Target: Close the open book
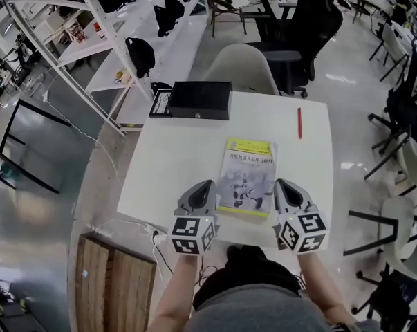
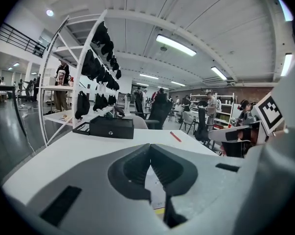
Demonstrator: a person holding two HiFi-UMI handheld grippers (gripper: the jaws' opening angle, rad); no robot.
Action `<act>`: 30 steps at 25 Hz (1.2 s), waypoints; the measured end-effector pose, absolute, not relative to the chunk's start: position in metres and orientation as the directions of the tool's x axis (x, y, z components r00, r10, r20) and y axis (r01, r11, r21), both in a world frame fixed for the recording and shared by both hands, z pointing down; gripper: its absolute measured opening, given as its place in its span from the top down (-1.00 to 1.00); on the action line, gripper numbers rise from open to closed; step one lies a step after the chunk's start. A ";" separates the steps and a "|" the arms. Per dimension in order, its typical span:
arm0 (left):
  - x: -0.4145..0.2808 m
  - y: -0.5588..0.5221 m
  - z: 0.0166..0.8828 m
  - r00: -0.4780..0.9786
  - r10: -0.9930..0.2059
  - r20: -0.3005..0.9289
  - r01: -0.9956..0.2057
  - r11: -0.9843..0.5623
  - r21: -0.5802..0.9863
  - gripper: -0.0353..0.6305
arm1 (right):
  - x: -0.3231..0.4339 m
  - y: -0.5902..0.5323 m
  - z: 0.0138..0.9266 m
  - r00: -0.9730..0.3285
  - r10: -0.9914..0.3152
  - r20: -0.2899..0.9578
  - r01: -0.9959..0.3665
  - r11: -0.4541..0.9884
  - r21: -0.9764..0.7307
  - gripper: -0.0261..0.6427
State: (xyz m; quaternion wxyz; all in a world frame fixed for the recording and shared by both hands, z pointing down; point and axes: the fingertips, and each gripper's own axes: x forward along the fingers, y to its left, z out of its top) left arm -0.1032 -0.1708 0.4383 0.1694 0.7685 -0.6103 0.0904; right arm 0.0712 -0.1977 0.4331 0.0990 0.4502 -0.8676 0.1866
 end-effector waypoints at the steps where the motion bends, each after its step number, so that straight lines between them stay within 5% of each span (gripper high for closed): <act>1: -0.105 -0.171 0.438 0.233 -0.909 0.344 -0.970 -0.191 0.152 0.88 | 0.070 -0.199 0.433 -0.576 -0.743 0.340 -0.817 0.528 -0.231 0.91; 30: -0.123 -0.178 0.435 0.191 -0.927 0.322 -0.977 -0.148 0.155 0.88 | 0.063 -0.211 0.428 -0.586 -0.743 0.323 -0.810 0.556 -0.189 0.92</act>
